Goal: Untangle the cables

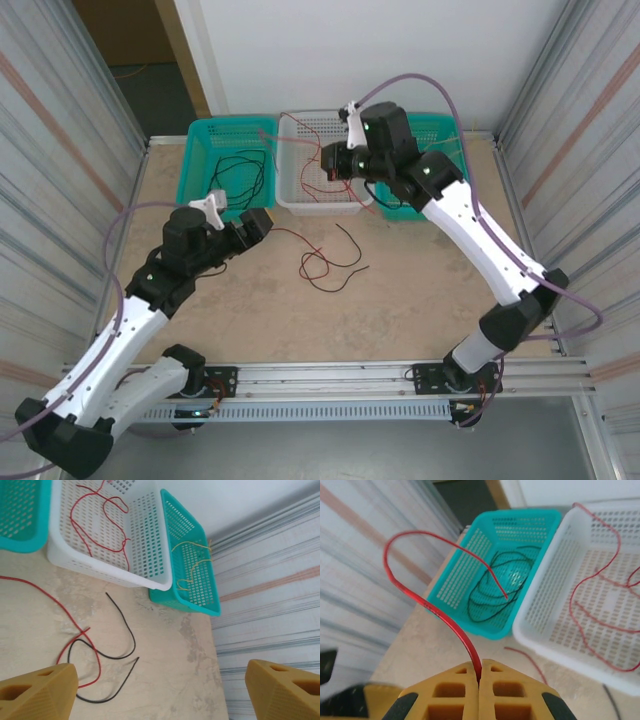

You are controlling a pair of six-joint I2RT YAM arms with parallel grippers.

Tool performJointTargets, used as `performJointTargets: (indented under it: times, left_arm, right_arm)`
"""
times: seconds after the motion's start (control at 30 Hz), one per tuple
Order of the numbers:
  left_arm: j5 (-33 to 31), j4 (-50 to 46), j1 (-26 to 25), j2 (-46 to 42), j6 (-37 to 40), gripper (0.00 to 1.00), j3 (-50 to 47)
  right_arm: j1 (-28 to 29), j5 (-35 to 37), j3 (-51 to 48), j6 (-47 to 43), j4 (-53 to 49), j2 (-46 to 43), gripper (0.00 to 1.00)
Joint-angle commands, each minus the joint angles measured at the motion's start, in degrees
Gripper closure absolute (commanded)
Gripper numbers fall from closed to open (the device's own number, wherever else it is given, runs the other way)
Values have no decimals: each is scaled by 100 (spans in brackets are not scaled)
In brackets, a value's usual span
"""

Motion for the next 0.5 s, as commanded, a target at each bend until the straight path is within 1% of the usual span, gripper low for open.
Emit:
performJointTargets:
  times: [0.0,0.07,0.3,0.37,0.47]
  left_arm:
    - [-207,-294,44,-140,204,15,-220]
    - [-209,-363,47,-82,216,17,-251]
    - [0,-296,70,283,272,21,-354]
    - [27,-282,71,388,330,21,-339]
    - [1,-241,71,514,360,22,-360]
  right_arm:
    - [-313,-105,753,-371,-260,600,100]
    - [-461,-2,1207,-510,-348,1020,100]
    - [-783,1036,2988,-839,-708,2531,100]
    - [-829,1243,3232,-887,-646,2816,100]
    - [-887,1538,3308,-915,-454,3147,100]
